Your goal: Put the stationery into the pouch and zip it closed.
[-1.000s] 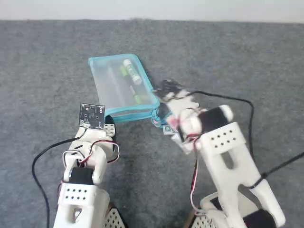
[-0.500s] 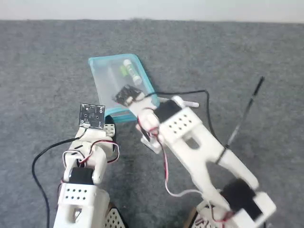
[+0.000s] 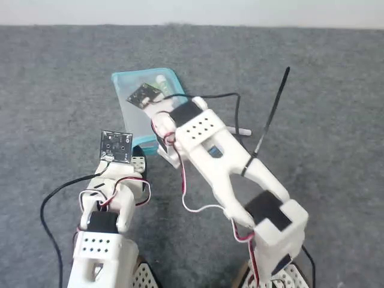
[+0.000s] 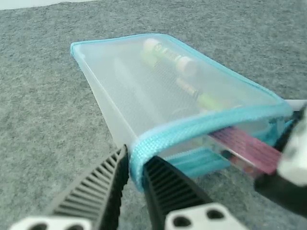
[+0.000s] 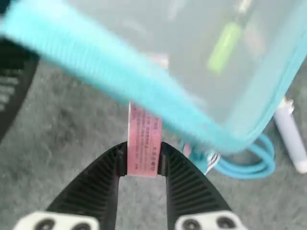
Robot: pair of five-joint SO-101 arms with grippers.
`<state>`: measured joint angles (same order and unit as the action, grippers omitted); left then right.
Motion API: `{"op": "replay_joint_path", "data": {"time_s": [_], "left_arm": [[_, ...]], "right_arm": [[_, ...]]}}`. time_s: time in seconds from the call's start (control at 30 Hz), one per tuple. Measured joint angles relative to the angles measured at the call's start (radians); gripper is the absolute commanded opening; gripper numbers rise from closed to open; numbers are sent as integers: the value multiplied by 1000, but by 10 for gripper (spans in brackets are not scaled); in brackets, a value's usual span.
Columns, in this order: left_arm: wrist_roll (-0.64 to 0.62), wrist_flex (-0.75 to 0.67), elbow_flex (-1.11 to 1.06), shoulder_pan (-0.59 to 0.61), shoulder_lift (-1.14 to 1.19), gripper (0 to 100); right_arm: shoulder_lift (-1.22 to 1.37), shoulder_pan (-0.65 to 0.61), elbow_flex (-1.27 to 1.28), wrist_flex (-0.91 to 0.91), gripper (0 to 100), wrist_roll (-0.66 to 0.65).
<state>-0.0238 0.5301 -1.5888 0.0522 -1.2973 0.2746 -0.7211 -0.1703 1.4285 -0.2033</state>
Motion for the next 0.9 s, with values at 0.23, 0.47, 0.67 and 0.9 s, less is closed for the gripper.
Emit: {"op": "replay_joint_path", "data": {"time_s": [0.23, 0.47, 0.67, 0.9], "left_arm": [[0, 0, 0, -2, 0, 11], [0, 0, 0, -8, 0, 11], [0, 0, 0, -2, 0, 11], [0, 0, 0, -2, 0, 11]], "right_arm": [[117, -2, -178, 72, 104, 0], [138, -3, -245, 143, 177, 0], [11, 52, -245, 209, 177, 0], [-170, 66, -247, 307, 177, -11]]}}
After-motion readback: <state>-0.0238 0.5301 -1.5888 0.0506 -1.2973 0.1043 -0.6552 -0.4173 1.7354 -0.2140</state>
